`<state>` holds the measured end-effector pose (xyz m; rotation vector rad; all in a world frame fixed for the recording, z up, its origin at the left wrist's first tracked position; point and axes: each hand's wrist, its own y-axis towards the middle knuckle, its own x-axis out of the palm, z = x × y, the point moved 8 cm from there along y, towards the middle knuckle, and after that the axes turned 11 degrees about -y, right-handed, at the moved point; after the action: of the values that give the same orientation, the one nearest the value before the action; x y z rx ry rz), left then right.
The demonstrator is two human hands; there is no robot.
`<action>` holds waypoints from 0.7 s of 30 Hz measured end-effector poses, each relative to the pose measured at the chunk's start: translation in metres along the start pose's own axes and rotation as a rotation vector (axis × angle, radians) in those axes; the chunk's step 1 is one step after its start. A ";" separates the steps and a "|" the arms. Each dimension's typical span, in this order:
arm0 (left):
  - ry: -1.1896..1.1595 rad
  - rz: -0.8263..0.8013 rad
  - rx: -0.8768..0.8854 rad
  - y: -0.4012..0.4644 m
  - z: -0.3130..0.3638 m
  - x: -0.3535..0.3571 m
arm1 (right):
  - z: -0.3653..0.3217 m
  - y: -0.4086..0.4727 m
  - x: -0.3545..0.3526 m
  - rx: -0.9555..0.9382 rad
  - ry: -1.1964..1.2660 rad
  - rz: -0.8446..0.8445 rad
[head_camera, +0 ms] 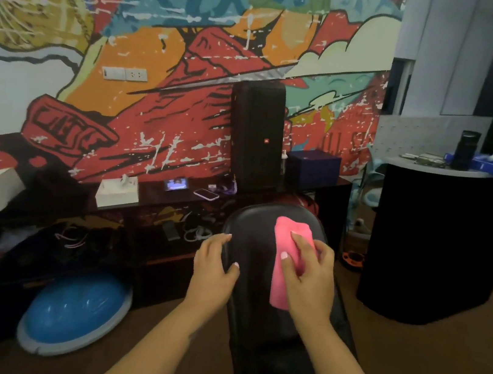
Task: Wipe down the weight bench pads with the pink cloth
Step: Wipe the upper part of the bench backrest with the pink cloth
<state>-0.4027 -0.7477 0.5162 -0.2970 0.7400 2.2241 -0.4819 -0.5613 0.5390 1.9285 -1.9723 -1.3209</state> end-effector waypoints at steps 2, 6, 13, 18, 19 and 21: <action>0.008 0.008 0.026 0.020 -0.008 -0.002 | -0.011 0.017 0.014 -0.032 -0.045 0.049; -0.048 -0.048 -0.012 0.055 -0.033 0.005 | -0.007 0.038 0.065 -0.023 -0.179 -0.035; -0.312 -0.138 -0.065 0.078 -0.057 0.027 | 0.009 0.032 0.119 -0.089 -0.534 -0.023; -0.402 -0.135 -0.069 0.079 -0.067 0.033 | 0.006 0.039 0.133 -0.084 -0.428 -0.075; -0.414 -0.125 -0.076 0.079 -0.068 0.033 | 0.004 0.045 0.133 -0.071 -0.405 -0.076; -0.431 -0.116 -0.081 0.078 -0.069 0.034 | -0.006 0.059 0.133 -0.069 -0.378 -0.084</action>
<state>-0.4845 -0.8110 0.4784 0.0993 0.3899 2.1085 -0.5513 -0.6871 0.5131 1.8587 -1.9784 -1.8687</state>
